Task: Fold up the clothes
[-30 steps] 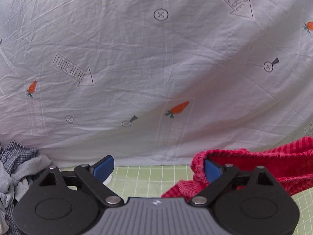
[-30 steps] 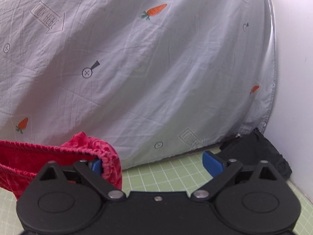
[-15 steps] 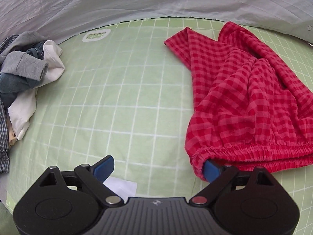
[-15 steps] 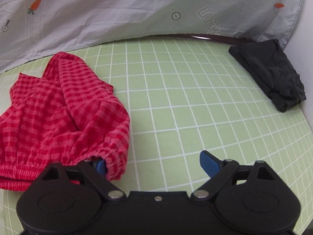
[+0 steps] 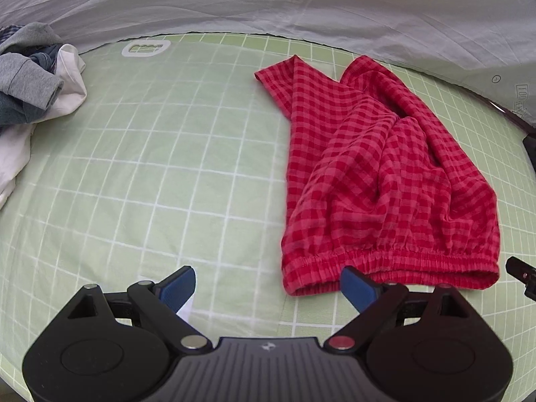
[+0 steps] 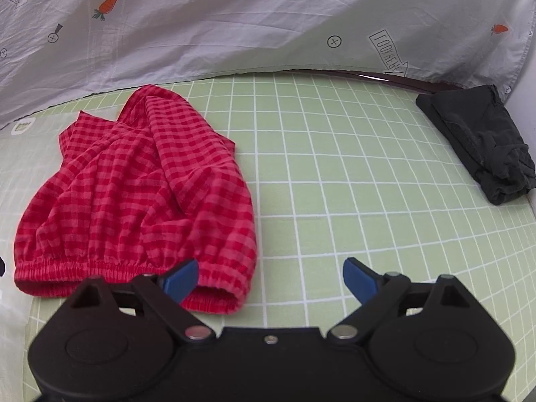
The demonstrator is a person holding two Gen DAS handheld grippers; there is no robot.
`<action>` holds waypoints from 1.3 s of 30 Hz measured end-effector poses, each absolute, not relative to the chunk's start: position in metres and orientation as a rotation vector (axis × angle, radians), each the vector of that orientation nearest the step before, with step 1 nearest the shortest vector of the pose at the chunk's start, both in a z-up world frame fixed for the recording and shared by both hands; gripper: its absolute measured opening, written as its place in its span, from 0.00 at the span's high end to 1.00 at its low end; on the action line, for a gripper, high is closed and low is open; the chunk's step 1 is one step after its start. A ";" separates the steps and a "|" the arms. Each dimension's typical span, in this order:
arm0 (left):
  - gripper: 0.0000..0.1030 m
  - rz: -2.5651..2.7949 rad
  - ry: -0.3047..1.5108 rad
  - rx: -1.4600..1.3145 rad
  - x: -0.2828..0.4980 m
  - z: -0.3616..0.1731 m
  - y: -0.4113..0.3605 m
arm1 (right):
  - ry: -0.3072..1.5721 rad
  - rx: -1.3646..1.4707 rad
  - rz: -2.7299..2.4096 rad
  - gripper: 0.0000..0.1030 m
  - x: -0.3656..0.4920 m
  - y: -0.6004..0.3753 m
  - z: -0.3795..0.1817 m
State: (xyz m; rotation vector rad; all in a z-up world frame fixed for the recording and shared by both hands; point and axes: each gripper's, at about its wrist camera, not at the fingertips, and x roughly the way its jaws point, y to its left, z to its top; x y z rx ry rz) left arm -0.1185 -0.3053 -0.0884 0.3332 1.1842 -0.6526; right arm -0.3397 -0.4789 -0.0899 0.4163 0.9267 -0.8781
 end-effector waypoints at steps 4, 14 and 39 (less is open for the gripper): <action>0.09 -0.669 1.172 0.268 -0.123 -0.081 -0.294 | 0.875 0.436 -0.877 0.09 -0.343 -0.479 -0.084; 0.12 -0.551 1.202 0.213 -0.087 -0.102 -0.295 | 0.830 0.416 -0.803 0.29 -0.311 -0.514 -0.092; 0.97 -0.716 1.222 0.229 0.021 -0.150 -0.448 | 0.843 0.487 -0.476 0.86 -0.108 -0.631 -0.156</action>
